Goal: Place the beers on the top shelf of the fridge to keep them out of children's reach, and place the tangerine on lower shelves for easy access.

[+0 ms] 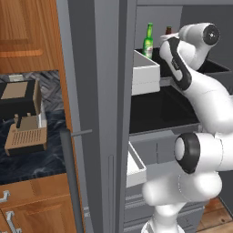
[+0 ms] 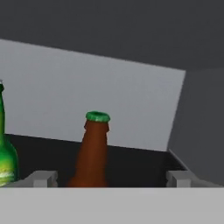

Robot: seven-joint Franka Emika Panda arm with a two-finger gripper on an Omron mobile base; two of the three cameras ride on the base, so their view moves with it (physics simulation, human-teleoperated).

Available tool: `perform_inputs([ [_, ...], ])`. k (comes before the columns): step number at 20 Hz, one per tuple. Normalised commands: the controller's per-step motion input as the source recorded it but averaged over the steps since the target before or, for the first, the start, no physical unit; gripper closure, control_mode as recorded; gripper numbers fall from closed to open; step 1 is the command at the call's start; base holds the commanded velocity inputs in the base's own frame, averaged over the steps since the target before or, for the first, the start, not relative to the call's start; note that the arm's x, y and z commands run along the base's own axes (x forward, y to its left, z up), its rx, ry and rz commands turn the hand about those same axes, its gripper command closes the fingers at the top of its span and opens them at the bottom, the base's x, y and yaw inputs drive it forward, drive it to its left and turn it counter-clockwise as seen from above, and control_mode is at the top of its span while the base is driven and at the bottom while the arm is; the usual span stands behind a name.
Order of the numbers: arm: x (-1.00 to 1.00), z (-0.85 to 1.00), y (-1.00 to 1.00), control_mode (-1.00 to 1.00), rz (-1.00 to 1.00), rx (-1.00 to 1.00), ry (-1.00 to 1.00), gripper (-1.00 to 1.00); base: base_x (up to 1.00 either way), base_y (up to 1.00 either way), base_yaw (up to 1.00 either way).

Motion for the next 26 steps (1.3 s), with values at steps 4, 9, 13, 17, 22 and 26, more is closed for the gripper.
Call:
perform_inputs([
  [4, -0.98, -0.27, 0.05, -1.00, 0.00, -0.06, 0.00, -1.00, 0.00, 0.00, 0.00],
  [9, -1.00, -0.35, 0.10, -1.00, -0.01, -0.03, 0.00, -1.00, 0.00, 0.00, 0.00],
  [13, -1.00, -0.14, 0.18, -1.00, -0.04, 0.00, 0.02, -1.00, 0.00, 0.00, 0.00],
  [17, -0.97, -0.01, 0.05, -1.00, -0.03, 0.05, 0.13, -1.00, 0.00, 0.00, 0.00],
  [22, -0.99, 0.00, 0.00, -1.00, -0.03, 0.14, 0.19, -1.00, 0.00, 0.00, 0.00],
  [26, -0.83, -0.09, 0.00, -1.00, -0.03, 0.17, 0.27, -1.00, 0.00, 0.00, 0.00],
])
